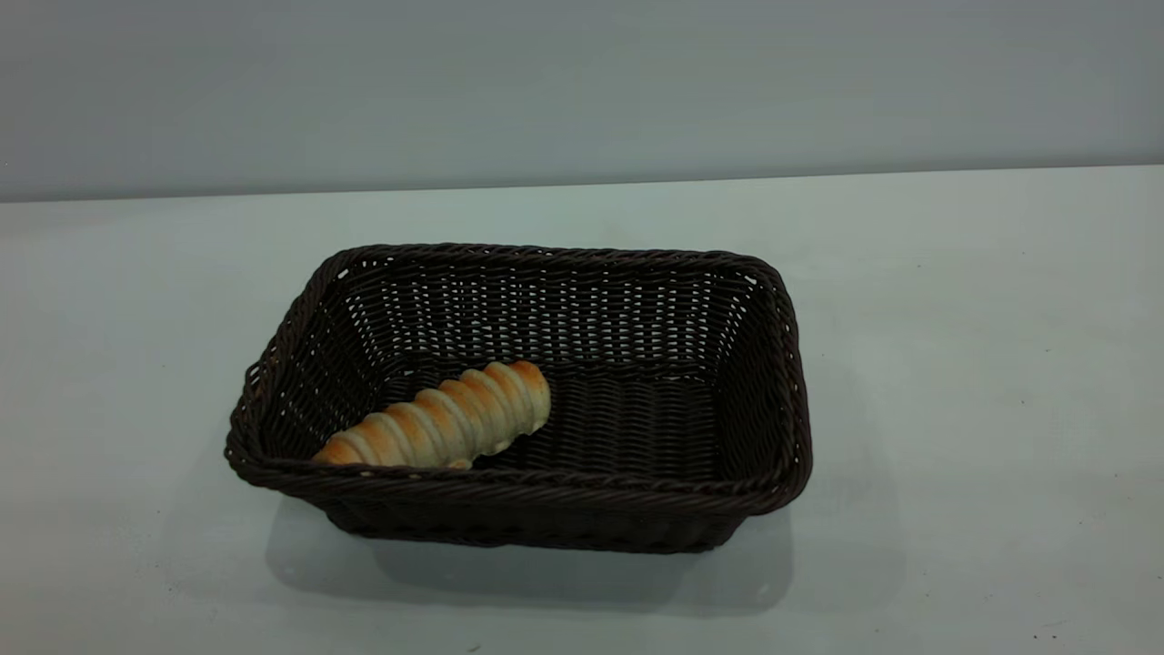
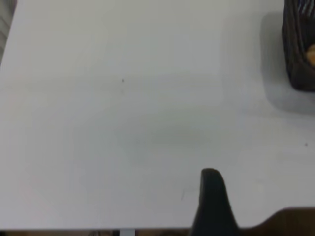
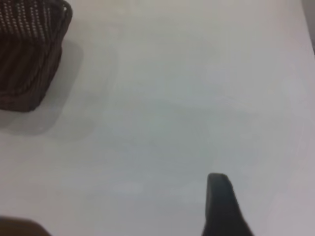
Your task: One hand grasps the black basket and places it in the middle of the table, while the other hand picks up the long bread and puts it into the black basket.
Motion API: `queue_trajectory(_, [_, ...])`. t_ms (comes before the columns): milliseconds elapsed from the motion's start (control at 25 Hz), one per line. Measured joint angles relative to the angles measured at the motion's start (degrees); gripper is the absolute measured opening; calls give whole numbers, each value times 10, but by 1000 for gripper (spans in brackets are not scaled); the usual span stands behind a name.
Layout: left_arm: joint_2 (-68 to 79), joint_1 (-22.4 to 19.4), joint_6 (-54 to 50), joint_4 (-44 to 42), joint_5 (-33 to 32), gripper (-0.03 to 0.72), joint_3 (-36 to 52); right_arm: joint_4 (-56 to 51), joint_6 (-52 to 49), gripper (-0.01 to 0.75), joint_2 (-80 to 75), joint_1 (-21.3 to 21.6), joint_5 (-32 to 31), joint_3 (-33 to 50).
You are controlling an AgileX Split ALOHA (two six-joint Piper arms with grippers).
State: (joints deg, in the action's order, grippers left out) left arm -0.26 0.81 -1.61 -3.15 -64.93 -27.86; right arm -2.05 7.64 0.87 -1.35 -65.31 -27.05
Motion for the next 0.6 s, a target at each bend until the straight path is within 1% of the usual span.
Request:
queue_trajectory(200, [-10,0,1,0,-1,555,0,0,0,461,0,5,0,0])
queue_trajectory(400, [-10,0,1,0,-1,555,0,0,0,460,1,20,0,0])
queue_trajectory(600, [-10,0,1,0,-1,555,0,0,0,460,1,21,0,0])
